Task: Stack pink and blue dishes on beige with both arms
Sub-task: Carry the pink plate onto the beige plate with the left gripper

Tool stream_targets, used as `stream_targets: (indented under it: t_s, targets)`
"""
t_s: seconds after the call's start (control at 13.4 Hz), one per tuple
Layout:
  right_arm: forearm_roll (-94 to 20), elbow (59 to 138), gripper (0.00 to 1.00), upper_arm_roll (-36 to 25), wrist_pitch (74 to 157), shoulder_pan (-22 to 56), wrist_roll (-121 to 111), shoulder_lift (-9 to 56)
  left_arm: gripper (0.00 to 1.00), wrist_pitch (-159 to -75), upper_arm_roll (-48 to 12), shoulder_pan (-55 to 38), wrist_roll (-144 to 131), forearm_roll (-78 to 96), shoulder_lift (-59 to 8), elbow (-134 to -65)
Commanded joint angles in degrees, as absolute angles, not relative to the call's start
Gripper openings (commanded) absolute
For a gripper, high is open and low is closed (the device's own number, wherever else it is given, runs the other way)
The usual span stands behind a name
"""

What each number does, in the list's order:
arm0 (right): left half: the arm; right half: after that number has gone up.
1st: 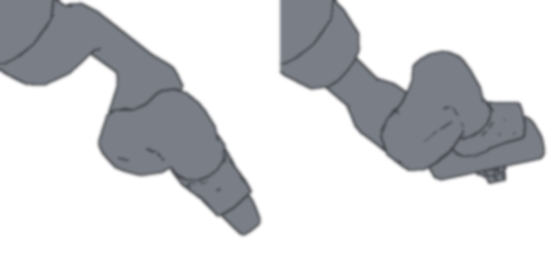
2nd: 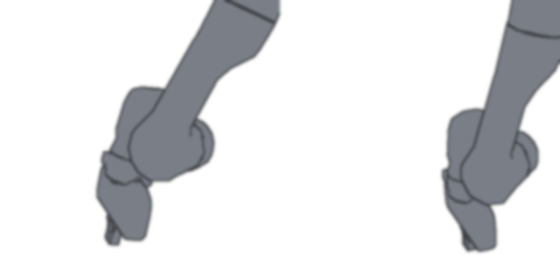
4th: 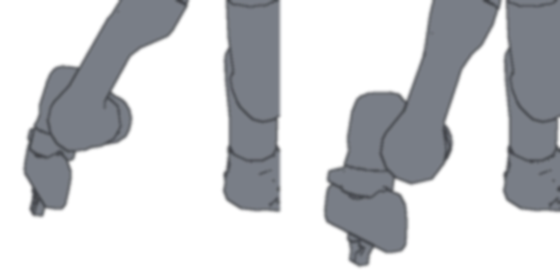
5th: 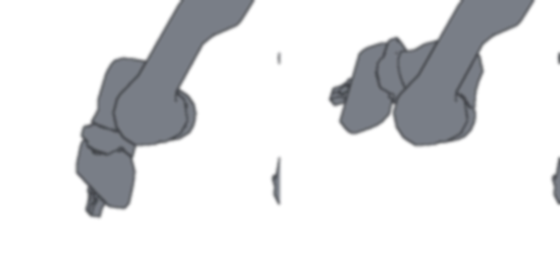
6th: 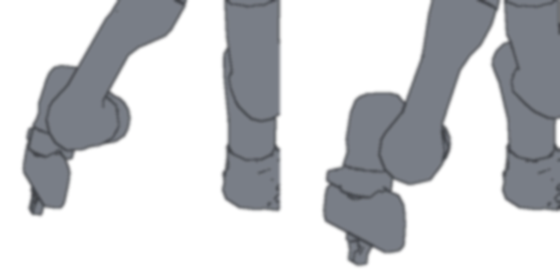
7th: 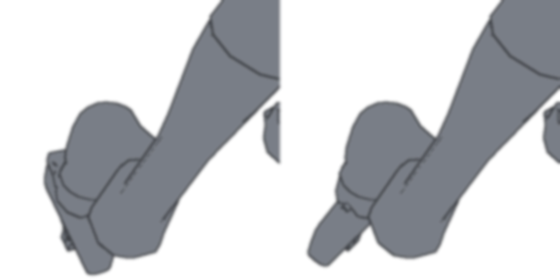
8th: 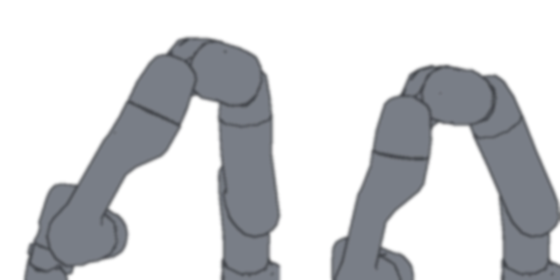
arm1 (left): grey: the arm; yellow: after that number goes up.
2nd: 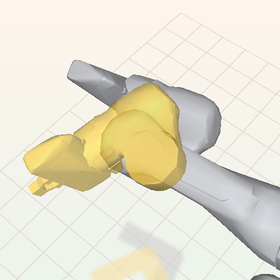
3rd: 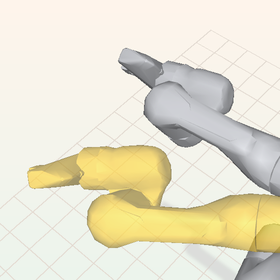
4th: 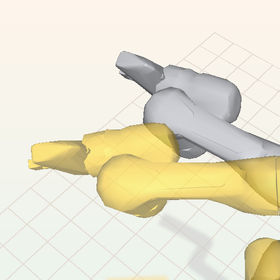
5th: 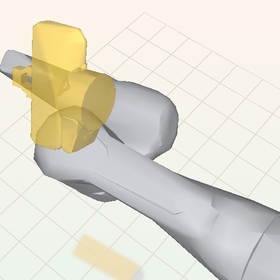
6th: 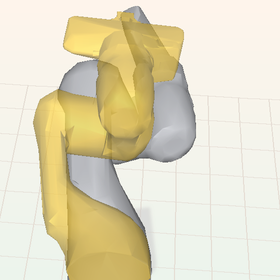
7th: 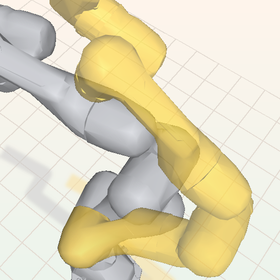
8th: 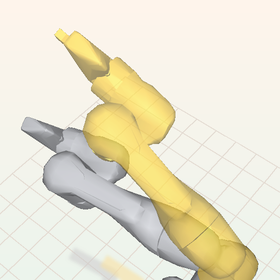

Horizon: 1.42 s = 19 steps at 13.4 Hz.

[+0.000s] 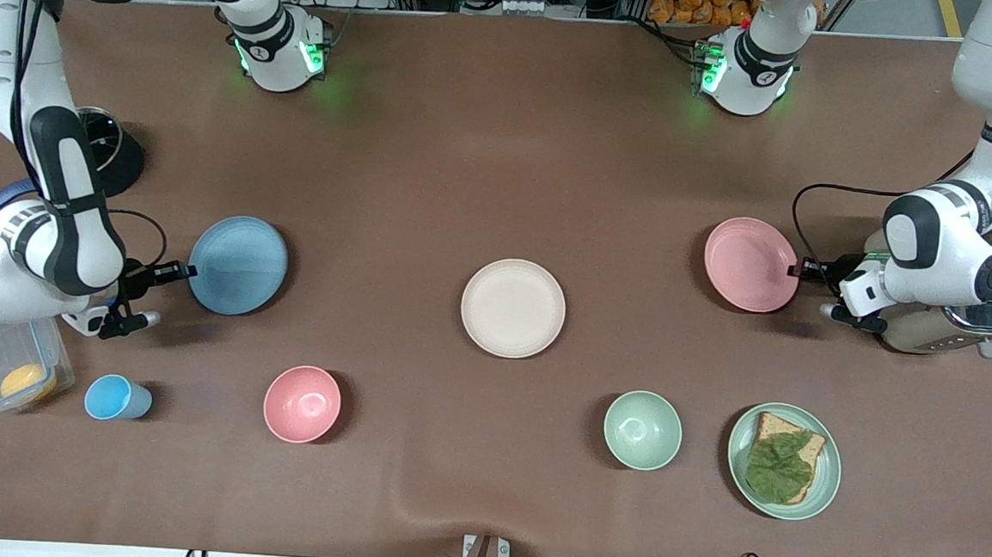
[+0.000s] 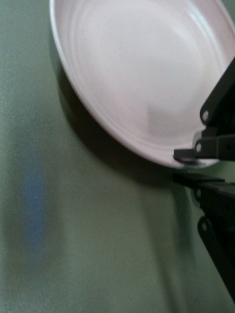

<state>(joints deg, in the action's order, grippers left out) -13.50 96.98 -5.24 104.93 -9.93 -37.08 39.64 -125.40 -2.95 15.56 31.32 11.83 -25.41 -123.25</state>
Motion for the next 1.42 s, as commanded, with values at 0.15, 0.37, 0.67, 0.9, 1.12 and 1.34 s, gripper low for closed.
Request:
stream_targets:
  t_s: [0.15,0.37,0.67,0.9,1.12,1.34]
  targets:
    - [-14.9,90.4,0.00,-5.5,94.5,-9.3,-35.8,39.6,0.00,-119.7,-3.3,15.3,32.8,13.5,-25.9,-118.5]
    - [-15.0,86.7,0.00,-5.5,89.0,-7.8,-31.7,39.5,0.00,-106.2,-5.2,15.0,30.9,13.6,-25.8,-108.2]
    - [-14.4,79.6,0.00,-5.5,81.7,-6.5,-30.1,39.2,0.00,-97.5,-13.2,13.2,17.0,13.0,-25.8,-96.2]
    - [-14.1,76.8,0.00,-5.6,79.9,-5.4,-30.0,38.9,0.00,-97.3,-16.1,8.0,7.0,13.6,-27.4,-93.3]
    - [-14.2,76.7,0.00,-5.6,79.9,-5.2,-30.0,38.8,0.00,-99.9,-16.1,-1.6,-4.6,13.7,-33.0,-86.1]
    - [-14.2,76.7,0.00,-5.6,79.9,-5.2,-30.0,38.8,0.00,-109.3,-16.1,-8.3,-11.4,14.6,-37.7,-83.4]
